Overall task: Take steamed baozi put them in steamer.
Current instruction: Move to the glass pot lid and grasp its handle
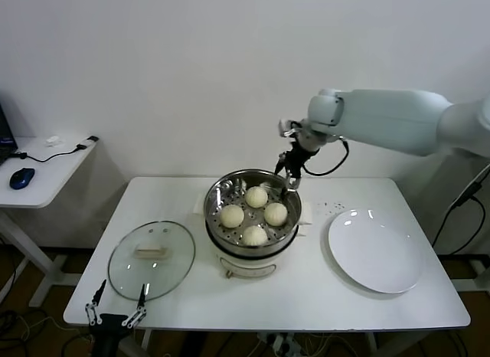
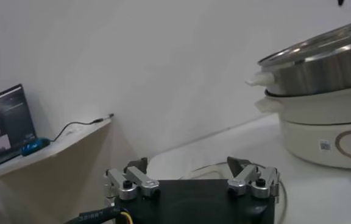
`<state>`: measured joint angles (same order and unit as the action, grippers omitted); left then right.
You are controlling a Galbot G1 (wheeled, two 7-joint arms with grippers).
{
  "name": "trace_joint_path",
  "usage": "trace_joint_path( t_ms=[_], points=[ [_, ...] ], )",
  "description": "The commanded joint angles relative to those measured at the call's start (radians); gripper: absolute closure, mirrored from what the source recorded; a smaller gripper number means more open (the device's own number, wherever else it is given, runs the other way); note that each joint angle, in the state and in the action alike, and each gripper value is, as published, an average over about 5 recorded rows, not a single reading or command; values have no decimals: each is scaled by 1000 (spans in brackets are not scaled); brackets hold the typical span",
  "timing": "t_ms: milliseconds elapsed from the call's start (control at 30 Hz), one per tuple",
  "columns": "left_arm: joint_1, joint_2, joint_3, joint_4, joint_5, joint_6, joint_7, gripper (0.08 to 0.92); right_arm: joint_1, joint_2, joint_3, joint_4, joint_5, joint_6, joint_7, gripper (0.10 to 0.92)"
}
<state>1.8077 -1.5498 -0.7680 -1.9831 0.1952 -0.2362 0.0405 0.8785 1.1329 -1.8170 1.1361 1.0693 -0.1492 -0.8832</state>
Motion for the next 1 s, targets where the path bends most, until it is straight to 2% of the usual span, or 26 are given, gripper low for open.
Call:
trace_joint_path(
  t_ms=[33,267,500,700,1000],
  points=[
    [3,-5,-1,-29,-13,14,-4,177,-130,-398,240,231,-1,268,426,203],
    [-11,-11,-11,-56,19,27,-16,177,-567,-578,698,302,-74,331,646,203],
    [-7,-6,-38,-96,89,59,23,177,-1133,-636,1315,379,-161,334,720,203],
    [-17,15,-50,-132,303,76,14,177,-1586,-580,1792,437,-232,320,724,203],
    [-72,63,-61,-132,954,93,-24,177,-2006,-414,2200,512,-376,291,685,203]
  ],
)
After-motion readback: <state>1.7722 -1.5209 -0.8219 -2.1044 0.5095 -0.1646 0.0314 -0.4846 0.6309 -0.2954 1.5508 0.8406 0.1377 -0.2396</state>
